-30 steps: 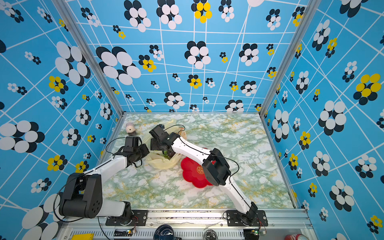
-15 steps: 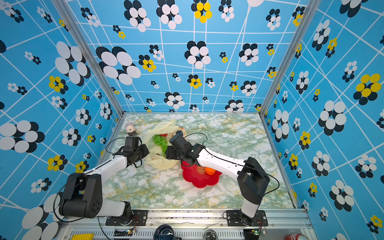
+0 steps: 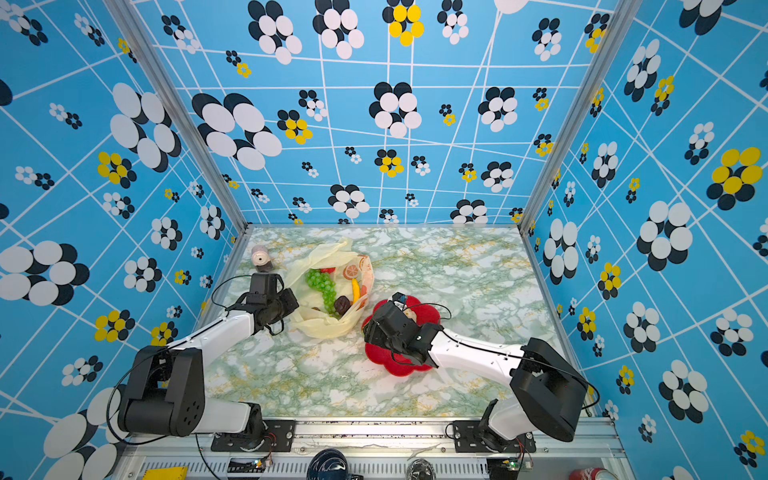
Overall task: Take the fake fruits out of the plastic bag
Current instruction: 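Lift the green custard apple out and carry it toward the red plate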
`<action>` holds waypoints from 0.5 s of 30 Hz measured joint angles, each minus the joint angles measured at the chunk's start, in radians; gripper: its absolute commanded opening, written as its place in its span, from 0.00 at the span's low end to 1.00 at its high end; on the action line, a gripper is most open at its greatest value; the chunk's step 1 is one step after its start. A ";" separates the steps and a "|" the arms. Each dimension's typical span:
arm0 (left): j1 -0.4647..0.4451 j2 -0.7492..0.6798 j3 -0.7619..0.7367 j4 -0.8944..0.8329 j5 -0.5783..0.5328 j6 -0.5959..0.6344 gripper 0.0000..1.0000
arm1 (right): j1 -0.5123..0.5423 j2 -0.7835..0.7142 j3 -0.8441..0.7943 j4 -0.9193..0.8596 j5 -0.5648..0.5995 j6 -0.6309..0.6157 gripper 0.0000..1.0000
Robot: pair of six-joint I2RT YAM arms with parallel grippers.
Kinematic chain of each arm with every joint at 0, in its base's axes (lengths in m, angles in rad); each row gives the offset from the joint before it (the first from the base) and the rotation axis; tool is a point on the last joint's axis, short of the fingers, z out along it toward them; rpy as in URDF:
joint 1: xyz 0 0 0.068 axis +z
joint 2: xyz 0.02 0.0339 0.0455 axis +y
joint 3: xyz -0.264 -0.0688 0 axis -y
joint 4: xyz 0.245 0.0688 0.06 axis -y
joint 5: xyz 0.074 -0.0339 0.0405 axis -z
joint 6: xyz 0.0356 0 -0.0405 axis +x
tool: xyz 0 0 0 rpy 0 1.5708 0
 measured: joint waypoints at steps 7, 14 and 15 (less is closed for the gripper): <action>0.000 0.000 0.000 0.000 0.001 0.000 0.00 | -0.002 -0.013 -0.128 0.111 0.057 0.140 0.64; 0.000 0.000 0.000 0.000 0.004 0.000 0.00 | -0.016 -0.007 -0.176 0.211 0.095 0.238 0.65; 0.000 0.000 0.000 0.000 0.004 0.000 0.00 | -0.016 -0.003 -0.176 0.227 0.100 0.247 0.65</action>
